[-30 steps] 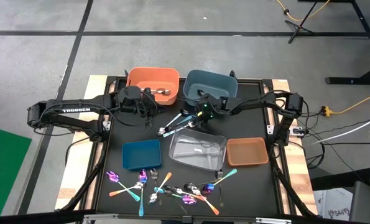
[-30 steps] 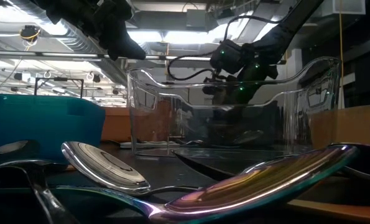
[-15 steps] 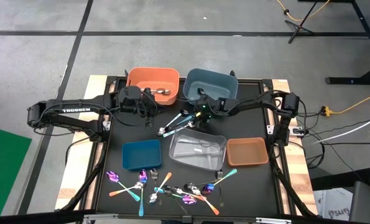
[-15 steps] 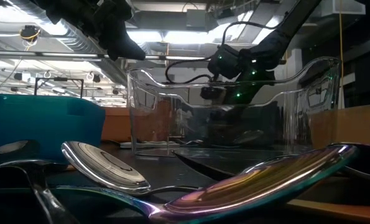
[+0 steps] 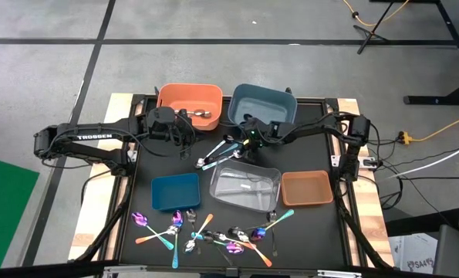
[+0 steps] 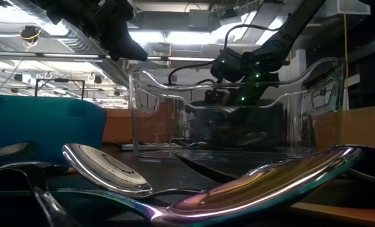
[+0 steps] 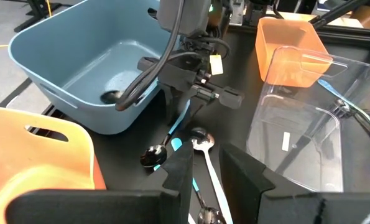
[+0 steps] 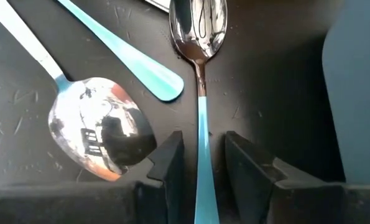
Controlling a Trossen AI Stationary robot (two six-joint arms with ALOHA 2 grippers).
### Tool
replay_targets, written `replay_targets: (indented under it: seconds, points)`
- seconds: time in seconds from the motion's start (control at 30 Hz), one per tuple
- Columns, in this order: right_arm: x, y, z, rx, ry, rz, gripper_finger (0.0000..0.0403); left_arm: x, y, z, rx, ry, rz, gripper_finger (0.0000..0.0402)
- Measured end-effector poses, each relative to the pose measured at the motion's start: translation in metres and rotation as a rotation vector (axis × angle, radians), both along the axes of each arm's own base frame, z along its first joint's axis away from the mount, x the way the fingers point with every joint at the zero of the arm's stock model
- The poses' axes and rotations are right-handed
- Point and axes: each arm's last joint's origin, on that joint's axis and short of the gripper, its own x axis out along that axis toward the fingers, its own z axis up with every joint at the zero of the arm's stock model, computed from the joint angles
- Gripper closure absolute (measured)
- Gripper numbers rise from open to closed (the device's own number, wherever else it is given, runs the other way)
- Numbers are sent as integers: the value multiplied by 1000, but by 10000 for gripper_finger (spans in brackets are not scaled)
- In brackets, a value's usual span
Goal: Sort silverware by color (type)
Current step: Put the blue spoon into the light blue bin
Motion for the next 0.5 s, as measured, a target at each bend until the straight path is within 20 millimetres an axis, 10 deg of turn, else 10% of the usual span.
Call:
replay_targets:
  seconds: [0.5]
  points:
    - [-1, 0, -1, 5, 6, 3, 398, 0, 0, 0, 0, 0, 0, 329]
